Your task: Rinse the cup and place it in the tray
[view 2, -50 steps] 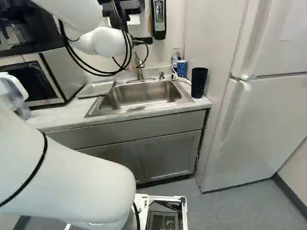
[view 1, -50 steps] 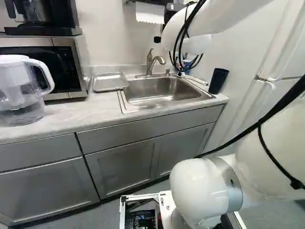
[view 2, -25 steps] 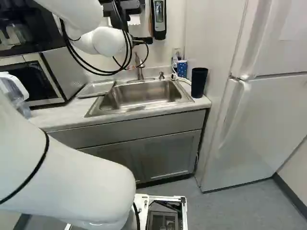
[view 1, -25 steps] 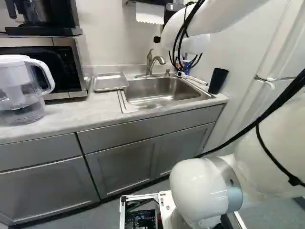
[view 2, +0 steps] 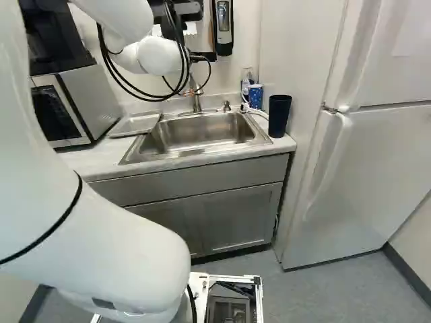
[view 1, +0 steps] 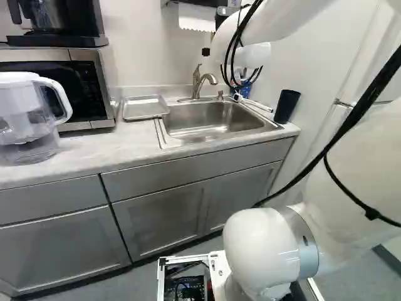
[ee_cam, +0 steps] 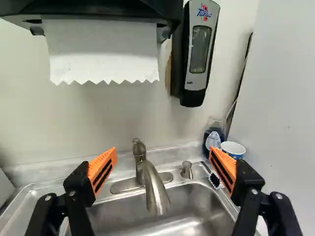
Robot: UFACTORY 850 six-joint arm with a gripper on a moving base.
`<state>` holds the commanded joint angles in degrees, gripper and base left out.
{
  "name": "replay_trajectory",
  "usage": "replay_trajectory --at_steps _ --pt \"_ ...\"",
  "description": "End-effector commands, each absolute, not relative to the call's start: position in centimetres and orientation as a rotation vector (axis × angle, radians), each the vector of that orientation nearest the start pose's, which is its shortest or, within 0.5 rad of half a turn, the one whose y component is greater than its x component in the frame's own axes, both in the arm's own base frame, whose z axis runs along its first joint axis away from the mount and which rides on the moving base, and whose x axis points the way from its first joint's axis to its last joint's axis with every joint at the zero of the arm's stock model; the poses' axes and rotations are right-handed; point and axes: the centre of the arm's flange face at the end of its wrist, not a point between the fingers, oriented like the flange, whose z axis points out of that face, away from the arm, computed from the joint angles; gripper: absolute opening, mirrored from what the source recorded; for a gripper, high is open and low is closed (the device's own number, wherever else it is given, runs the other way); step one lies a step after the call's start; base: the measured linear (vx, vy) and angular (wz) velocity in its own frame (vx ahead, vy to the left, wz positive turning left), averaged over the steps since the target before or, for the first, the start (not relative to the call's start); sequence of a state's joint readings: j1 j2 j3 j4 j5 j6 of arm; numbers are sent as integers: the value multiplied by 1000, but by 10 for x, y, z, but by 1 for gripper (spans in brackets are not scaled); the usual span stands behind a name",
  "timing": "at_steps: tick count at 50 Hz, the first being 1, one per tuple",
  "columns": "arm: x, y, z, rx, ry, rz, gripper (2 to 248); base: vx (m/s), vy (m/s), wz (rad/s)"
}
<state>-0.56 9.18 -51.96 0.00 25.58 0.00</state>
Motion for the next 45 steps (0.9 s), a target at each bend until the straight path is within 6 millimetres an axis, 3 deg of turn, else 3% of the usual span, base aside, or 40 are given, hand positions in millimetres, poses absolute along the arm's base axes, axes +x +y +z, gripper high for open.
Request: replay_trajectory --at_steps 45 --pt "541 -17 658 -2450 39 -1998 247 0 0 0"
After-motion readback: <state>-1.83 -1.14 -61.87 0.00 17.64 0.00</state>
